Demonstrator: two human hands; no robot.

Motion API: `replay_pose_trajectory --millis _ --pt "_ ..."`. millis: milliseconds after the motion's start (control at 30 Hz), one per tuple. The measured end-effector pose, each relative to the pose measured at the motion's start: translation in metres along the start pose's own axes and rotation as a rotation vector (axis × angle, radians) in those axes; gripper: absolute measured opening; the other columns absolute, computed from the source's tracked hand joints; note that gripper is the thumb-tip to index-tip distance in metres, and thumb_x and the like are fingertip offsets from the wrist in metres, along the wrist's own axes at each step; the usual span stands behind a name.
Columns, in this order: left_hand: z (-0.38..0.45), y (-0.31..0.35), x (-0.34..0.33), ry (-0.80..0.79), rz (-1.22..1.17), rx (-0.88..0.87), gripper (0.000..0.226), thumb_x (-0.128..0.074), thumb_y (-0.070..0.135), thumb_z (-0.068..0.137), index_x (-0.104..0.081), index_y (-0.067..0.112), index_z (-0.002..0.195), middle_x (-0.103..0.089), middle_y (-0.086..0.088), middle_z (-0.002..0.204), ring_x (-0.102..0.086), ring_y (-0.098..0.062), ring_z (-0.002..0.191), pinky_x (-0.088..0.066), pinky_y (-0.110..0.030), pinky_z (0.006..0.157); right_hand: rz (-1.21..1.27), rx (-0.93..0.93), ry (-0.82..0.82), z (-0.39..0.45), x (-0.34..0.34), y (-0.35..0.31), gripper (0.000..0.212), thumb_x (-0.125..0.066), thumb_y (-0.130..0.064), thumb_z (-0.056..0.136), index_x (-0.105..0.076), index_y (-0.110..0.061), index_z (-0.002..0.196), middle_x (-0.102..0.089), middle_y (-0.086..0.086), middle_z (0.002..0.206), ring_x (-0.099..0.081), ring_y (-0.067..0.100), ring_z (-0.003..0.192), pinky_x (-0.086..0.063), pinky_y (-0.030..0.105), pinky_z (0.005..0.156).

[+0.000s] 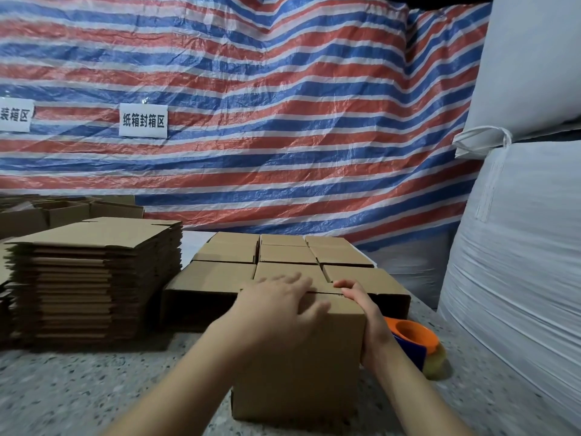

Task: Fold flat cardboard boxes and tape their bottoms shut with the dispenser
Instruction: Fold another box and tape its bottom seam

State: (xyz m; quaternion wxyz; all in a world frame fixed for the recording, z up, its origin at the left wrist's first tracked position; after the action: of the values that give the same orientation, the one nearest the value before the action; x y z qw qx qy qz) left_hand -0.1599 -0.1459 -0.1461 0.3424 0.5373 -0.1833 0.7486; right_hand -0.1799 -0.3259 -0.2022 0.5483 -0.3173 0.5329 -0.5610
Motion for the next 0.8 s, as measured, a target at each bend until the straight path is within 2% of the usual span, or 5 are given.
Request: replay_pose_trajectory --millis 200,300,400,533,800 --pt "0.004 -0.005 -0.015 -0.019 0.116 -0.054 0.075 -0.014 0.078 0.088 -0.033 0.038 0.148 -0.036 0.013 0.156 -0.032 -0.011 0.143 -0.026 -0.041 0.116 0.016 -0.044 0.011 -0.001 0.000 0.000 0.020 -0.053 -0.034 0.099 -0.071 -0.030 0.093 -0.069 0.018 0.101 -0.067 0.028 0.084 -0.057 0.036 0.063" --pt "0.006 -0.006 -0.015 -0.050 0.113 -0.052 0.073 -0.015 0.077 0.089 -0.030 0.039 0.149 -0.032 0.013 0.158 -0.029 -0.012 0.145 -0.023 -0.041 0.117 -0.045 -0.069 0.030 0.008 0.009 -0.001 0.030 -0.045 -0.045 0.103 -0.069 -0.029 0.110 -0.073 0.011 0.110 -0.071 0.026 0.100 -0.059 0.043 0.085" --pt "0.005 -0.007 -0.013 -0.070 0.099 -0.051 0.073 -0.016 0.076 0.090 -0.027 0.037 0.151 -0.030 0.012 0.159 -0.026 -0.012 0.147 -0.020 -0.041 0.118 -0.655 0.012 0.255 0.025 0.041 -0.014 0.032 -0.044 -0.050 0.103 -0.062 -0.024 0.109 -0.066 0.002 0.111 -0.062 0.014 0.098 -0.051 0.033 0.079" --pt "0.005 -0.007 -0.014 -0.060 0.100 -0.067 0.072 -0.017 0.075 0.091 -0.029 0.037 0.151 -0.029 0.012 0.159 -0.026 -0.012 0.147 -0.021 -0.040 0.119 -1.545 -0.114 0.270 0.032 0.090 -0.012 0.047 -0.047 -0.068 0.092 -0.053 -0.022 0.084 -0.059 -0.005 0.077 -0.060 0.016 0.074 -0.048 0.030 0.059" --pt "0.004 -0.006 -0.016 0.013 0.127 -0.076 0.072 -0.014 0.077 0.089 -0.042 0.035 0.141 -0.045 0.013 0.149 -0.040 -0.012 0.137 -0.032 -0.038 0.112 -1.831 -0.253 0.199 0.026 0.118 0.024 0.058 -0.044 -0.083 0.083 -0.055 -0.026 0.078 -0.061 -0.007 0.080 -0.061 0.012 0.076 -0.049 0.027 0.063"
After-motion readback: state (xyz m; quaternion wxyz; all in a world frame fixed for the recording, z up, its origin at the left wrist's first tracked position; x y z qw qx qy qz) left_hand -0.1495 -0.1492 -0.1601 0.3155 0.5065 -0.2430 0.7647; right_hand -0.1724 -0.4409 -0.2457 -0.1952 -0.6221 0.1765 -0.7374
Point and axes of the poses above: each hand's wrist, its own z-axis towards the middle knuckle, its own x-axis out of the back of the hand, y = z × x, the point moved 2 cm from there along z, towards the middle knuckle
